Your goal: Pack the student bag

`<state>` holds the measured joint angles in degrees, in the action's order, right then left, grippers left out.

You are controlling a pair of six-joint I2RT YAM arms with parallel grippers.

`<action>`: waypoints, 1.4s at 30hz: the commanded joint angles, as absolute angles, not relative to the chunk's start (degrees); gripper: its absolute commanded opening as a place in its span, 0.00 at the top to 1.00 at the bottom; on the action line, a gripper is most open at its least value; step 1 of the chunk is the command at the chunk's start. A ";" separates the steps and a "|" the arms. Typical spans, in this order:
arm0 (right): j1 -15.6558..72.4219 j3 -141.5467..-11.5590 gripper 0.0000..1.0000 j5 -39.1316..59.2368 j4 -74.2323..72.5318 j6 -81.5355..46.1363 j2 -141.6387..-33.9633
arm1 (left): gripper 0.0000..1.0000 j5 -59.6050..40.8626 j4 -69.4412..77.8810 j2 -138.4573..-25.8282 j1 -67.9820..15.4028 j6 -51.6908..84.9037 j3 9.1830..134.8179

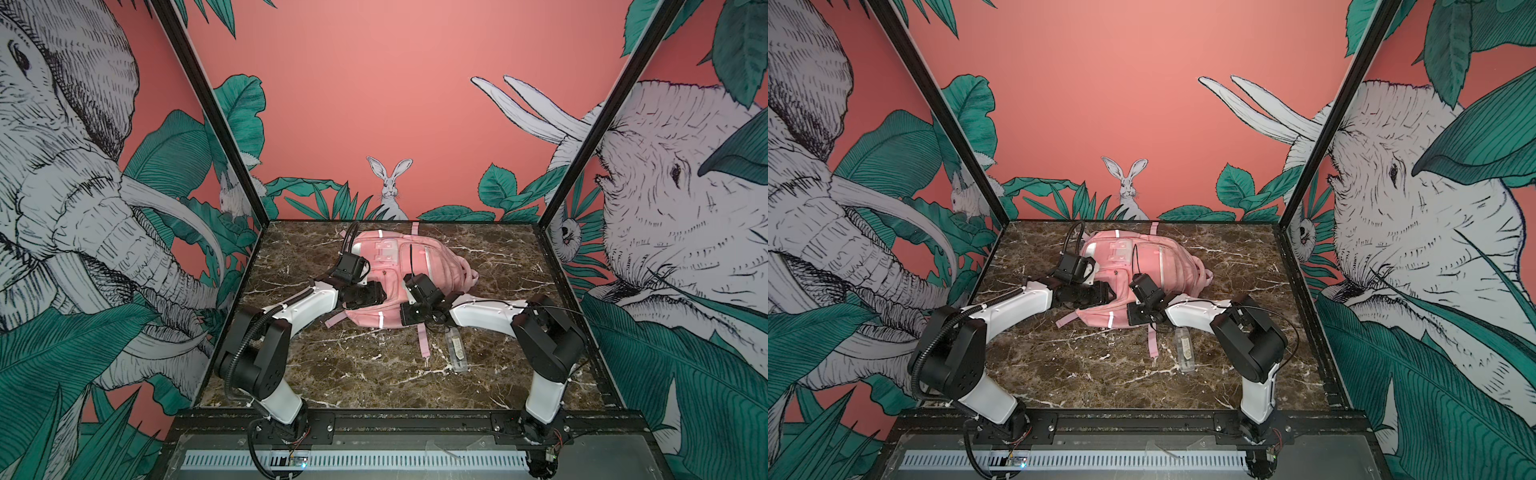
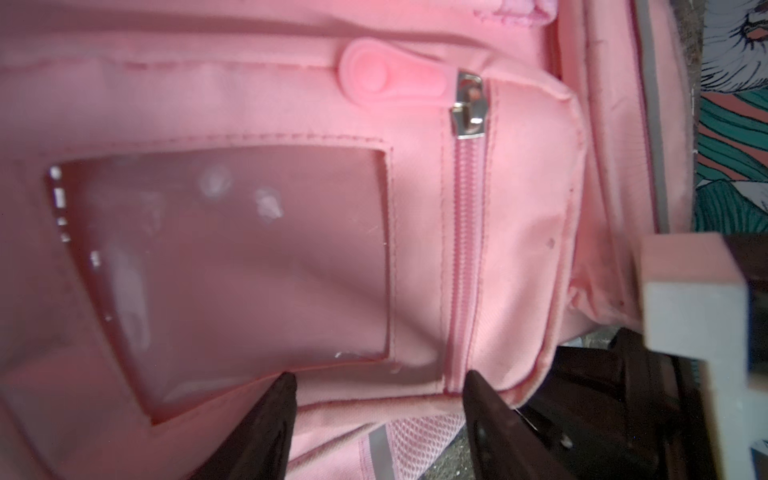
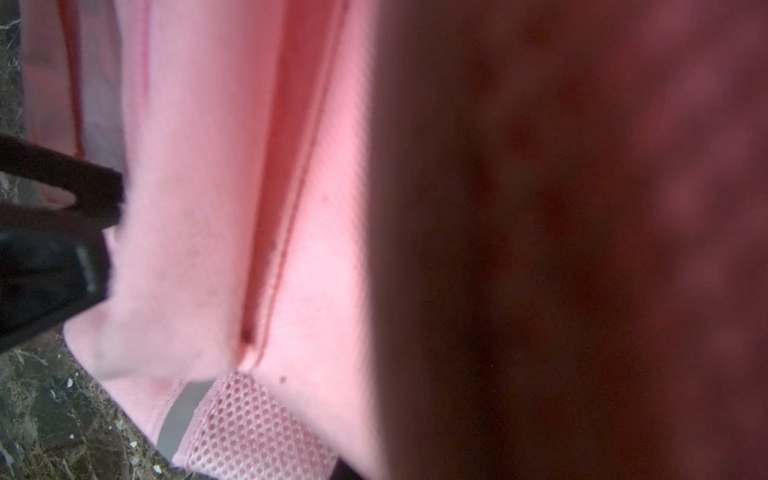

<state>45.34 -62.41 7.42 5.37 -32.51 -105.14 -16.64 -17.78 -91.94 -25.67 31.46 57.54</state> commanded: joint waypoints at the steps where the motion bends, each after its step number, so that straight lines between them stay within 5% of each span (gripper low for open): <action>1: 45.40 -61.21 1.00 6.50 7.76 -31.14 -102.53 | 0.35 -14.99 -20.37 -94.02 -24.58 31.01 55.44; 42: 35.71 -51.24 1.00 0.44 18.65 -23.22 -89.26 | 0.33 -13.38 -20.66 -94.30 -18.61 33.90 53.06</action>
